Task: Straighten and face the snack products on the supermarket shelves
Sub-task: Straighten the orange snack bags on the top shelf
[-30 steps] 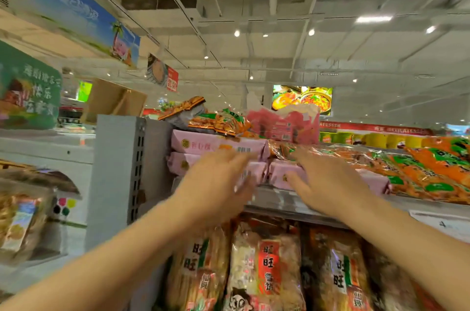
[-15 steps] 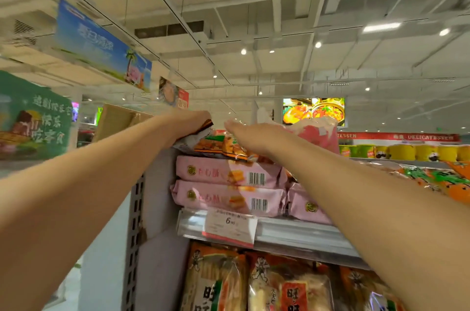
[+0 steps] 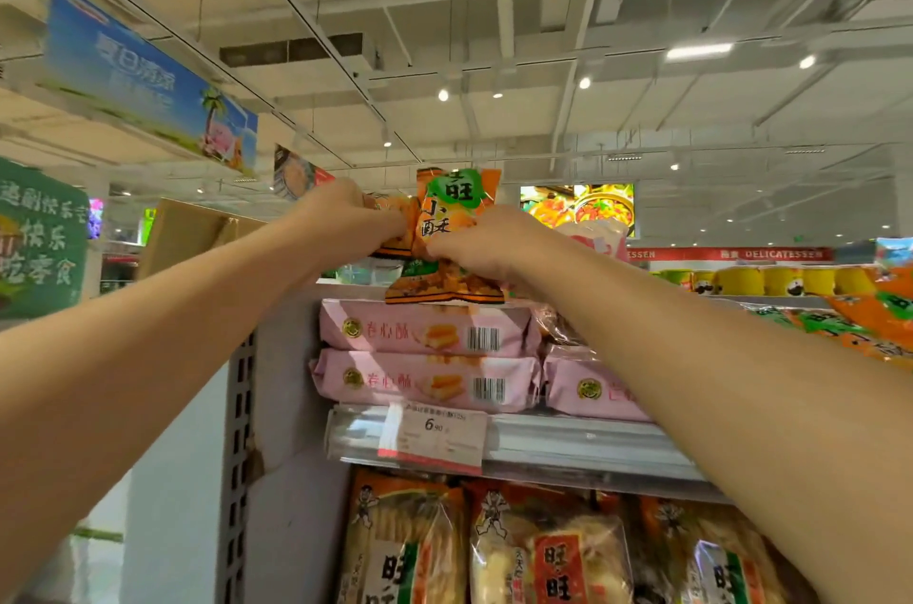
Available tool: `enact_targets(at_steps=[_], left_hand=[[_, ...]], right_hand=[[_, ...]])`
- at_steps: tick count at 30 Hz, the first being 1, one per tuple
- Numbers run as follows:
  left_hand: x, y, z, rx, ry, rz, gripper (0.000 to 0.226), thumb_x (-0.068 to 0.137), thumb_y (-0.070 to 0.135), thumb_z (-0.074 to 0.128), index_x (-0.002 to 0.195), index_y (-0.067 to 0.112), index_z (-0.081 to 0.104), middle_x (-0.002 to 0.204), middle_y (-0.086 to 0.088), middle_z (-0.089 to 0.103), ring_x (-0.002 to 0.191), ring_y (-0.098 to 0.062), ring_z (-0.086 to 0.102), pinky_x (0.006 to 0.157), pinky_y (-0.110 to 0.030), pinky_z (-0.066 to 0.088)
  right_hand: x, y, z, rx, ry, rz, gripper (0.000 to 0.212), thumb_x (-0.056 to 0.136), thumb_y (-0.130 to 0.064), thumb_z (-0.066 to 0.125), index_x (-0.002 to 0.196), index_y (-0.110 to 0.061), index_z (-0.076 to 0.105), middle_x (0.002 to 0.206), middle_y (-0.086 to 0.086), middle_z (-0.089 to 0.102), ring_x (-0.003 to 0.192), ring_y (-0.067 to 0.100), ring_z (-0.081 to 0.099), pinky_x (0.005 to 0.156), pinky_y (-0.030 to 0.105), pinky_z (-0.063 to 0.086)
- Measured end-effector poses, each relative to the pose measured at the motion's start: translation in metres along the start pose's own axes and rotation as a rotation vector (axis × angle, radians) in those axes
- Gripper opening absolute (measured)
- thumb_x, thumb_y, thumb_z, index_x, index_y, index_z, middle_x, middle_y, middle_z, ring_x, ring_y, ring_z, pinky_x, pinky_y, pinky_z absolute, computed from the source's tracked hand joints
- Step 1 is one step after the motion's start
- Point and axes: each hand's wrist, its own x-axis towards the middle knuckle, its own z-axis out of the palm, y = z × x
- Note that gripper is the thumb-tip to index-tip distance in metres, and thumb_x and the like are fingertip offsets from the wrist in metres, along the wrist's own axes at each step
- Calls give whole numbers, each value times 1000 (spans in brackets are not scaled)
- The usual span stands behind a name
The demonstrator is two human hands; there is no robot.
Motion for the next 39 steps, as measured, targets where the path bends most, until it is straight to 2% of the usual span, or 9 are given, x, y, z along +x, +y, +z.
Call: enact_targets(at_steps=[3, 7, 12, 15, 21, 26, 29, 36, 39], left_hand=[[-19, 22, 4, -152, 126, 91, 34, 74, 46, 75, 85, 21, 54, 75, 6, 60, 67, -10, 56, 51, -25, 38], [-45, 48, 21, -278, -8, 182, 55, 73, 57, 74, 107, 25, 43, 87, 8, 60, 76, -4, 57, 52, -22, 40], [-71, 87, 48, -480, -195, 217, 48, 69, 63, 73, 93, 32, 45, 86, 8, 60, 75, -6, 58, 56, -26, 45], [-81, 104, 72, -576, -309, 231, 56, 59, 60, 77, 95, 32, 45, 85, 2, 64, 75, -13, 64, 72, -44, 56], [-110, 132, 130, -751, -491, 304, 73, 60, 40, 82, 121, 34, 43, 99, 6, 70, 85, -10, 70, 75, -34, 60], [-139, 171, 159, -817, -542, 372, 79, 55, 46, 76, 126, 39, 44, 112, 12, 68, 102, -14, 66, 92, -46, 52], [-146, 200, 175, -790, -515, 377, 97, 49, 54, 74, 135, 35, 36, 114, 11, 65, 101, -15, 66, 90, -46, 54], [-153, 264, 233, -780, -429, 354, 65, 73, 45, 77, 129, 41, 42, 97, 23, 69, 91, -5, 67, 81, -40, 57], [-144, 292, 259, -726, -354, 337, 58, 80, 32, 76, 126, 40, 42, 82, 34, 65, 73, 9, 65, 57, -17, 55]], right_hand=[[-19, 7, -27, 126, 71, -48, 27, 77, -43, 70, 86, -18, 67, 85, 5, 67, 84, 22, 62, 69, 30, 50], [-50, 33, -53, 237, 220, 37, 30, 73, -46, 70, 78, -16, 68, 77, 1, 69, 76, 20, 64, 66, 32, 48], [-104, 71, -85, 126, 324, 91, 34, 79, -55, 66, 83, -22, 70, 77, -8, 72, 77, 9, 65, 78, 36, 55], [-134, 92, -98, -14, 370, 126, 38, 78, -59, 65, 90, -23, 70, 77, -8, 71, 67, 4, 63, 72, 34, 54], [-186, 136, -116, -162, 364, 184, 48, 77, -60, 64, 84, -13, 66, 72, 2, 69, 65, 14, 62, 63, 39, 51], [-220, 171, -144, -237, 403, 165, 30, 80, -55, 64, 72, -27, 58, 67, -14, 64, 62, 0, 58, 49, 16, 38], [-233, 195, -165, -220, 414, 157, 27, 80, -56, 64, 78, -29, 61, 72, -15, 66, 64, -1, 59, 52, 14, 40], [-245, 265, -216, -280, 407, 109, 44, 72, -70, 53, 68, -27, 51, 63, -10, 59, 59, 4, 54, 53, 20, 41], [-237, 296, -244, -258, 377, 85, 37, 77, -66, 59, 63, -34, 45, 59, -20, 55, 58, -5, 52, 46, 17, 34]])
